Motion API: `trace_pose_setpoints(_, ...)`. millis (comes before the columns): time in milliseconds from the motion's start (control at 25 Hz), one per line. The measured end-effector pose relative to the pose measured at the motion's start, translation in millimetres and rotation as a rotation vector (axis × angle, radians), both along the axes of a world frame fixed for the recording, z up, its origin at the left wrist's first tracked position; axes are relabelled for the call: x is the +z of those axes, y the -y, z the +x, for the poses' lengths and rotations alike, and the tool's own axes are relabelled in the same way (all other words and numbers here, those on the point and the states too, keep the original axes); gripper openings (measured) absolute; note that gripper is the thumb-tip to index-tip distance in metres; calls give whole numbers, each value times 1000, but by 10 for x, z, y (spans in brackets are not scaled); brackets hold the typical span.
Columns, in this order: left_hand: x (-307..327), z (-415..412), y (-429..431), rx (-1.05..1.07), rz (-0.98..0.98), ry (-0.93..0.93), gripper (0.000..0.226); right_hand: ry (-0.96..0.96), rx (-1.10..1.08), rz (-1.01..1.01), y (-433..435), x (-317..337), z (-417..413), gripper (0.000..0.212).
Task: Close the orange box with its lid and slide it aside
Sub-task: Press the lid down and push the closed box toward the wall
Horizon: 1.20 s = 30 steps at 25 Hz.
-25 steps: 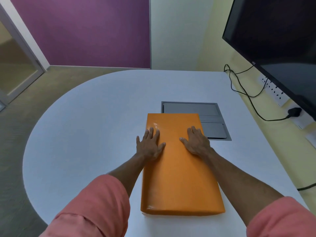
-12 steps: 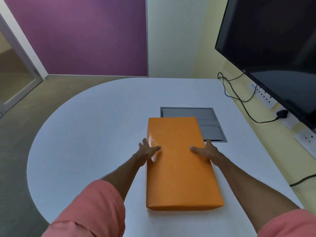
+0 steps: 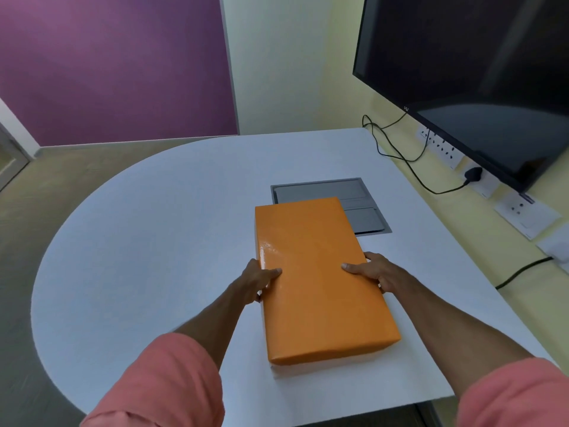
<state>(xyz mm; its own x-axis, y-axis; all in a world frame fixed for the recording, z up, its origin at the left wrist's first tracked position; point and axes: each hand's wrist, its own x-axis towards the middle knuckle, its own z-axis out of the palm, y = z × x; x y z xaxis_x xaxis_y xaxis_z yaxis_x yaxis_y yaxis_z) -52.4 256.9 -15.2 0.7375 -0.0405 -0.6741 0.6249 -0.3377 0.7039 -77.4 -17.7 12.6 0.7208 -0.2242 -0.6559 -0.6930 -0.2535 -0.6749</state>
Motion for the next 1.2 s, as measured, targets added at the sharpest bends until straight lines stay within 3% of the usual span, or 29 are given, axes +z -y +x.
trace_pose_setpoints(440, 256, 0, 429, -101, -48, 45, 71, 41, -107, -22, 411, 304, -274, 81)
trace_pose_setpoints(1200, 252, -506, 2811, -7, -64, 72, 65, 103, -123, 8, 2719, 309, -597, 71)
